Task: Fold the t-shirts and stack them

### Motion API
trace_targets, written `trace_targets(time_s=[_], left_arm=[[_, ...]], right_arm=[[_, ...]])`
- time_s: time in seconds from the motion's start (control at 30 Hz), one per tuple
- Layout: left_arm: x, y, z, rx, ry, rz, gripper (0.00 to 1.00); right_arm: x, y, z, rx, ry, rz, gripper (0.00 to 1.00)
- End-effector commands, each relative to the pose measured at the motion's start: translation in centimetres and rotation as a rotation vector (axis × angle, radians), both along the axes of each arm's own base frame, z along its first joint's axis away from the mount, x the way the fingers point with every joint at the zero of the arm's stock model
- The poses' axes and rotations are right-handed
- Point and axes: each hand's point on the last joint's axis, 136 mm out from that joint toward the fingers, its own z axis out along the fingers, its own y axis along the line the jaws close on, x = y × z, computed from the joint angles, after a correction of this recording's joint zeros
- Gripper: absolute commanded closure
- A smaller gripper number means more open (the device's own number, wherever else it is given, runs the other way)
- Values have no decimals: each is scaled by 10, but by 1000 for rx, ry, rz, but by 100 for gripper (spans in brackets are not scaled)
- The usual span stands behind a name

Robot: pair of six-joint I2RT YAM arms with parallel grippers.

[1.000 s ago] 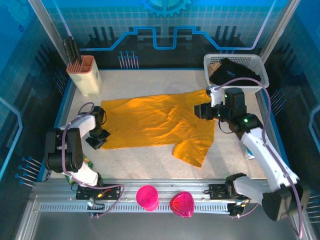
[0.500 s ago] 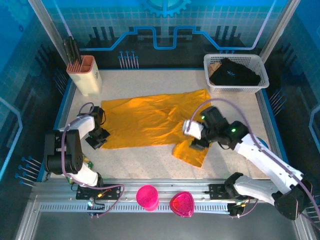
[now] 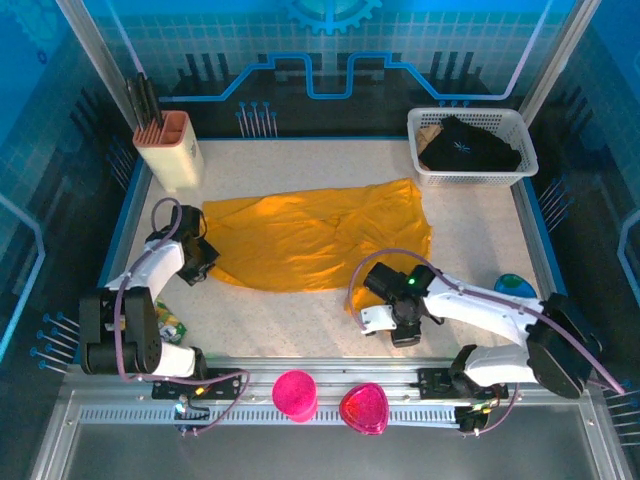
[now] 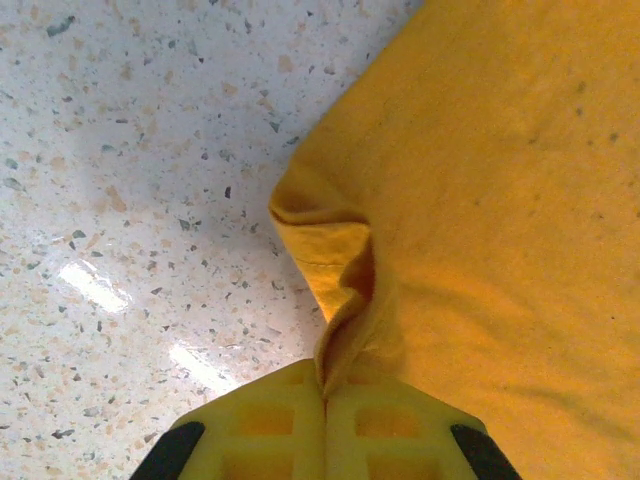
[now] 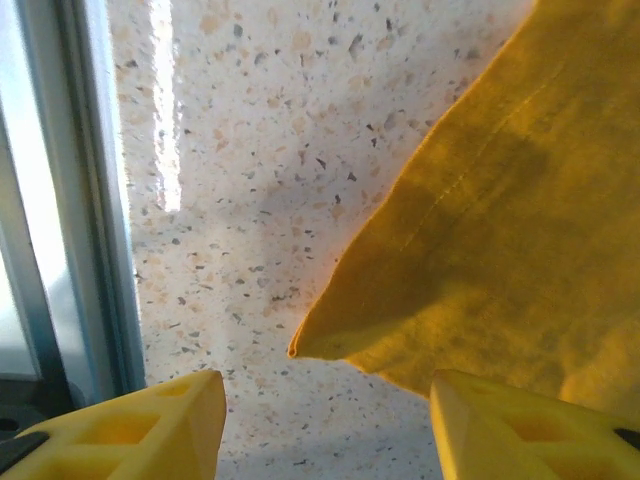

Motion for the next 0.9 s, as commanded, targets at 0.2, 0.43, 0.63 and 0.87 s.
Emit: trace_targets(time_s=[0.2, 0.43, 0.63, 0.87], left_arm=[[-6, 3, 12, 28, -9, -24, 100], [-4, 4, 14, 41, -6, -36, 100], [-2, 5, 15, 49, -10, -43, 100], [1, 4, 19, 58, -9, -61, 100]], right_arm=[[0, 0, -23, -77, 27, -14, 45], [-9, -7, -30, -138, 70, -13, 50], [9, -9, -37, -179, -17, -37, 64], [31, -14, -38, -233, -125, -55, 91]])
